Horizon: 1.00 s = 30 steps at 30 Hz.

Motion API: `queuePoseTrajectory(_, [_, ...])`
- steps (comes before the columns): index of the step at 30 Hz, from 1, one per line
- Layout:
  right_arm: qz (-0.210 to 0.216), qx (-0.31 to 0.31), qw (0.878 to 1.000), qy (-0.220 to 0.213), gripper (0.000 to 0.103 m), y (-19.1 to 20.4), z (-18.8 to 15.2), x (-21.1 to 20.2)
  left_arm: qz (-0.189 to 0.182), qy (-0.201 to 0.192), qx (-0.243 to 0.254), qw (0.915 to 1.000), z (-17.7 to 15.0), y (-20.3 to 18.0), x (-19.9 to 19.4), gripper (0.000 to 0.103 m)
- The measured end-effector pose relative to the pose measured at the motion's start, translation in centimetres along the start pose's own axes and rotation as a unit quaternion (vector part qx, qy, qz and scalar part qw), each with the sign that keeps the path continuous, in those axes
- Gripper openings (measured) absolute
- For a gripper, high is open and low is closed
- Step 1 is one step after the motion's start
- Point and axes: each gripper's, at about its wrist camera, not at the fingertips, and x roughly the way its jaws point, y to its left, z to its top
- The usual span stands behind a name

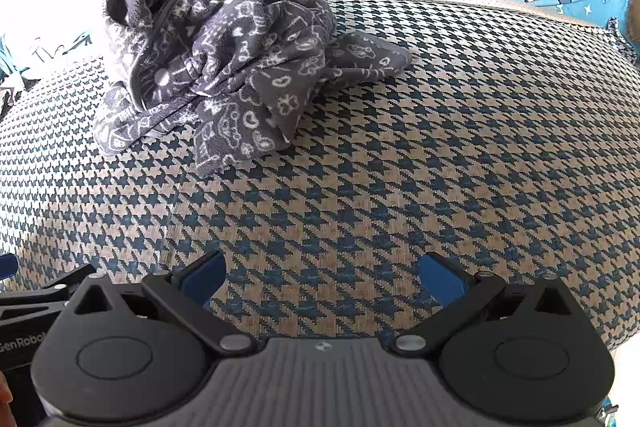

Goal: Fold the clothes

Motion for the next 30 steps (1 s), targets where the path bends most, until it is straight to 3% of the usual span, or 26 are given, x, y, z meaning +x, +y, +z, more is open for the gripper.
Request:
queuePoseTrajectory(15, [-0.001,-0.004,1.000,0.002,0.103,0.1,-0.1,0.1,-0.008,-0.003,0.008,0.9999,-0.6,5.2,1.8,0.103])
queuePoseTrajectory(30, [-0.002,-0.006,1.000,0.003,0.103,0.4,0.0,0.5,-0.014,-0.011,0.008,0.9998,-0.5,6.7,2.3,0.103])
